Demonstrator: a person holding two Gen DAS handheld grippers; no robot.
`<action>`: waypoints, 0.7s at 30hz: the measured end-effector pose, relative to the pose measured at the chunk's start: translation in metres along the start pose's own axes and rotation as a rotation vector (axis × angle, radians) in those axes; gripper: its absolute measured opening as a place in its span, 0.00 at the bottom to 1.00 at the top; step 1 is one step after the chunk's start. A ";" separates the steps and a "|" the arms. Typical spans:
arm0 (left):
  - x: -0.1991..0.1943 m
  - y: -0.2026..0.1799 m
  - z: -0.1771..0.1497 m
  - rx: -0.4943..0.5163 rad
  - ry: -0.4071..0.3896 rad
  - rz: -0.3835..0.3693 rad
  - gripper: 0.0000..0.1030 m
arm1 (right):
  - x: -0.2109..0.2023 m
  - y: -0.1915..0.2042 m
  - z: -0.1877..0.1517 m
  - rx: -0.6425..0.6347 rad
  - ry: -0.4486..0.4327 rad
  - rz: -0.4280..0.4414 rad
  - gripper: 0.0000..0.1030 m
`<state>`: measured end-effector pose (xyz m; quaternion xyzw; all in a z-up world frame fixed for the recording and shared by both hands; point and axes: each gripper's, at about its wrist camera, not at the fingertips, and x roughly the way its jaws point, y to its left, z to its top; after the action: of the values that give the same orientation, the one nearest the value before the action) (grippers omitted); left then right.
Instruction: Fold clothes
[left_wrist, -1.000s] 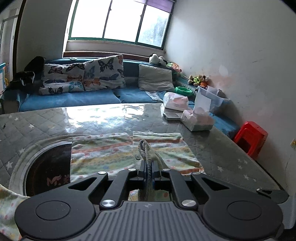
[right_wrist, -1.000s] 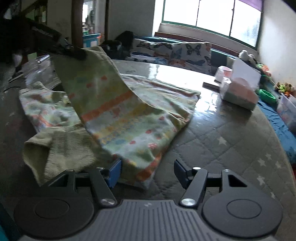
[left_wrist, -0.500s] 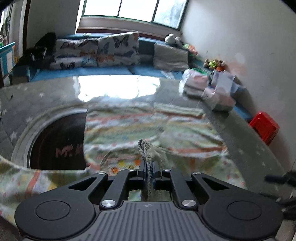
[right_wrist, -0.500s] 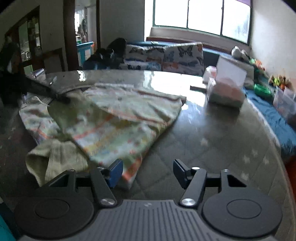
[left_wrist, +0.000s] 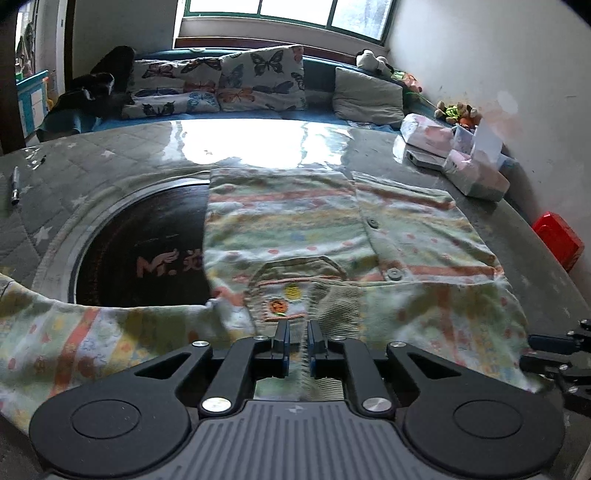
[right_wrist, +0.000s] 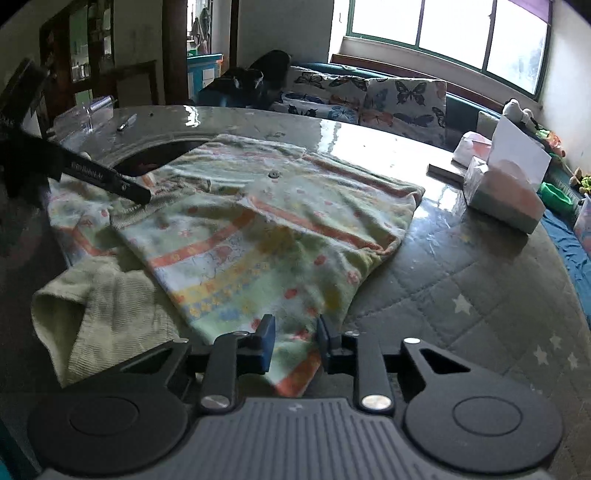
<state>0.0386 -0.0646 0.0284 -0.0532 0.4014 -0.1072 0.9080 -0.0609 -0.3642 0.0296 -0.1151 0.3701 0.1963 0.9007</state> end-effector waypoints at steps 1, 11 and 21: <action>-0.002 0.001 0.000 -0.008 -0.005 -0.002 0.11 | -0.002 -0.001 0.003 0.003 -0.005 0.001 0.23; -0.023 -0.019 -0.011 0.042 -0.040 -0.113 0.11 | 0.036 -0.018 0.038 0.019 -0.015 -0.036 0.23; -0.015 -0.013 -0.026 0.032 -0.022 -0.109 0.11 | 0.037 -0.005 0.041 0.014 -0.021 -0.032 0.34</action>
<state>0.0080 -0.0737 0.0243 -0.0617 0.3862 -0.1624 0.9059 -0.0094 -0.3440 0.0327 -0.1125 0.3600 0.1805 0.9084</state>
